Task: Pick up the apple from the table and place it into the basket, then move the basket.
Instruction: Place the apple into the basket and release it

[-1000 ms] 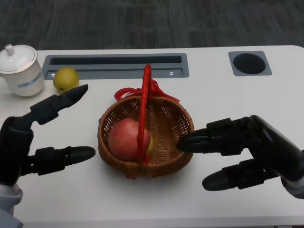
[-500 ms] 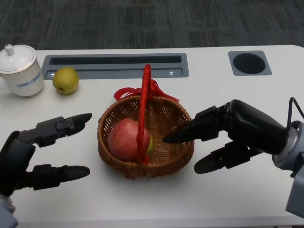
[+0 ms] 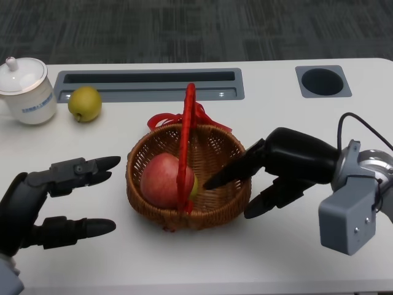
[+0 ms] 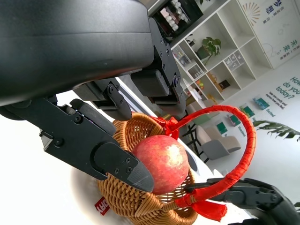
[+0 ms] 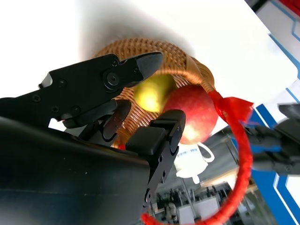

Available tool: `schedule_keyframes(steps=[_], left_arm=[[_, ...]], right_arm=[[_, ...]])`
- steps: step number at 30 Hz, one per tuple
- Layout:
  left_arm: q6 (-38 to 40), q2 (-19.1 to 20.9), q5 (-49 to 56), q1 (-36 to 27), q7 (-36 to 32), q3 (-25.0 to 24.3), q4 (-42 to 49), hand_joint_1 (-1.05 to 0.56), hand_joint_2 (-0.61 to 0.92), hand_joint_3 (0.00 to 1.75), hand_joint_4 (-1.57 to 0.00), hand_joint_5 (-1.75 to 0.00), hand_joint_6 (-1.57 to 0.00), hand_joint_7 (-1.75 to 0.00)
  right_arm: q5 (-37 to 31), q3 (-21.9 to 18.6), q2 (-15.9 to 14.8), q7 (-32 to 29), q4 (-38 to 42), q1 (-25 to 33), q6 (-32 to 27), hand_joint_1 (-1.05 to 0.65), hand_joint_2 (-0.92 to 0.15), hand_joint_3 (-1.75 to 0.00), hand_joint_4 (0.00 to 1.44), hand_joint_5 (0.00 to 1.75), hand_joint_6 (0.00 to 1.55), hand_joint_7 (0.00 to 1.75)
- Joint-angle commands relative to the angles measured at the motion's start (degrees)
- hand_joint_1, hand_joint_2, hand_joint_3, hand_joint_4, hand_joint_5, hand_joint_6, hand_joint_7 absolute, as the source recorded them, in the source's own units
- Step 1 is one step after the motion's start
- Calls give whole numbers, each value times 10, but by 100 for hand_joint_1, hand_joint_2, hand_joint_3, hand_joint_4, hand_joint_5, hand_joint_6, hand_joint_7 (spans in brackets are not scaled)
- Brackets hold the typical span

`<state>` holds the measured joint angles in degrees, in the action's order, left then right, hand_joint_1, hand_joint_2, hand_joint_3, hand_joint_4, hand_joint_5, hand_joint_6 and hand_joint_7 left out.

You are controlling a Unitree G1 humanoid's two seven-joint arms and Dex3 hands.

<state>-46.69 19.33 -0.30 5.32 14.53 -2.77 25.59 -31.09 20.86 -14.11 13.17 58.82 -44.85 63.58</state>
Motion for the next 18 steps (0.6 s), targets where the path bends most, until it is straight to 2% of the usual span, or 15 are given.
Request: schedule_keyframes(steps=[1, 15, 18], left_arm=[[-5, 0, -5, 3, 1, -5, 3, -48, 76, 1, -87, -1, -79, -1], [-12, -13, 8, 4, -14, -13, -12, -44, 75, 0, -88, -1, -81, -1], [-12, -16, 12, 4, -18, -14, -15, -43, 75, 0, -88, -1, -81, -1]], right_arm=[[-33, 29, 2, -19, 16, -24, -15, -50, -87, -1, 81, 0, 75, 0], [-126, 138, 42, -117, 101, -60, -60, -53, -84, 0, 92, 3, 79, 1], [-152, 161, 49, -152, 109, -69, -74, -52, -86, -1, 96, 4, 80, 1]])
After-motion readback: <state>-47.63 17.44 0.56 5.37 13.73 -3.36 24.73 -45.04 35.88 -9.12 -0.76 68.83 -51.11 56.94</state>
